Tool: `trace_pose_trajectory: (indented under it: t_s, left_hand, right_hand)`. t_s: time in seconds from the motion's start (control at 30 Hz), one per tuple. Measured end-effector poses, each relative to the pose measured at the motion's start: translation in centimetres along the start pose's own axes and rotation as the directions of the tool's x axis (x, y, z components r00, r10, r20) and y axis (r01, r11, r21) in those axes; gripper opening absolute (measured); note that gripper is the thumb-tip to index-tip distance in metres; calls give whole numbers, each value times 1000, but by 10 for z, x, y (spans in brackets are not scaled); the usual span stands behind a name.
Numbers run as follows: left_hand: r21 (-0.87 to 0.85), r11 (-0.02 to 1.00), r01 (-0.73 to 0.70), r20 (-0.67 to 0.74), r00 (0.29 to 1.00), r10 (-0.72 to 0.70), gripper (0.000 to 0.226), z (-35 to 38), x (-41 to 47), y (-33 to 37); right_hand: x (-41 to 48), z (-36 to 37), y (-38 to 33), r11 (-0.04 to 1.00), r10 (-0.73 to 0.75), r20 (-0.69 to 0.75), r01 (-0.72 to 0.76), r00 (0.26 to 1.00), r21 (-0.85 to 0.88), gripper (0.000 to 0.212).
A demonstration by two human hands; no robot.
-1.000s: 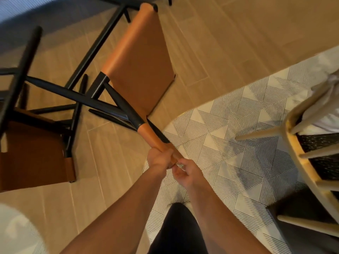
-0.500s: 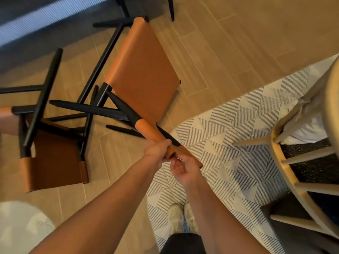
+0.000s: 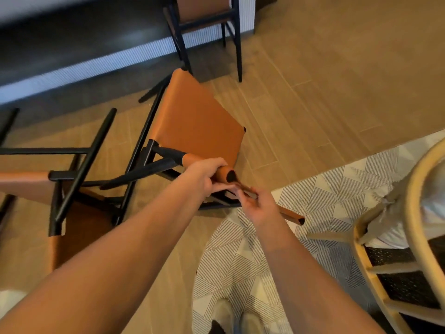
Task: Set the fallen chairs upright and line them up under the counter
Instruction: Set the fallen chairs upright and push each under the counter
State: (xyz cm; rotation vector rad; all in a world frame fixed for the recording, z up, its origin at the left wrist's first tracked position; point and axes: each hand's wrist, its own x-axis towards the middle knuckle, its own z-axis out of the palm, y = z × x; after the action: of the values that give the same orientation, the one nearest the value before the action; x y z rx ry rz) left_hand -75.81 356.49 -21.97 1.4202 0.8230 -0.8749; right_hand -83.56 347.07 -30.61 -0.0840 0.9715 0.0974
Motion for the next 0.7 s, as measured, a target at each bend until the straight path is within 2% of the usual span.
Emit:
trace_pose_trajectory:
  t_s: [0.13, 0.47, 0.5, 0.63, 0.7]
  left_hand:
    - [-41, 998, 46, 52, 998, -44, 36, 0, -8, 52]
    - [-280, 955, 97, 147, 987, -57, 26, -34, -28, 172]
    - [-304, 947, 102, 171, 984, -51, 28, -39, -29, 183]
    - [-332, 926, 179, 199, 973, -116, 69, -61, -30, 208]
    - [-344, 918, 198, 214, 968, -129, 73, -70, -30, 215]
  right_hand:
    - [-4, 50, -17, 998, -13, 48, 10, 999, 69, 37]
    - [2, 184, -33, 991, -95, 29, 92, 995, 97, 43]
    - [3, 195, -33, 991, -101, 38, 97, 994, 94, 46]
    - [6, 228, -31, 993, -106, 35, 104, 994, 47, 52]
    - [8, 239, -29, 995, -96, 28, 97, 995, -15, 54]
